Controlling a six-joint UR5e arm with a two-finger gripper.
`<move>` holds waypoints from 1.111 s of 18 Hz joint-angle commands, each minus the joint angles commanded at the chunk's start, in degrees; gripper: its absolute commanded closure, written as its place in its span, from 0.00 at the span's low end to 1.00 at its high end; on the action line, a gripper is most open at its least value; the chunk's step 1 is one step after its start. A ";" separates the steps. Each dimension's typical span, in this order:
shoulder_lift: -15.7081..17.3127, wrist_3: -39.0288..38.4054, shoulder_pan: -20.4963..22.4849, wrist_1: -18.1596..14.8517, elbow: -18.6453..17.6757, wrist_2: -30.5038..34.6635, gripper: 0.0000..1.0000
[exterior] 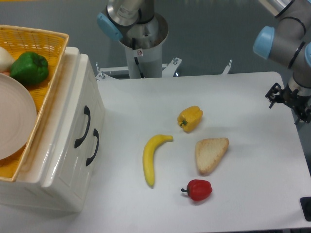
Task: Slide the top white drawer open
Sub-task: 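Move the gripper from its rest position toward the white cabinet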
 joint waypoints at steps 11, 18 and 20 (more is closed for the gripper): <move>0.00 -1.93 -1.13 0.00 -0.26 0.26 0.00; 0.88 -6.33 -4.83 0.00 -0.61 1.49 0.00; 1.05 -6.24 -5.45 -0.09 -0.70 1.76 0.00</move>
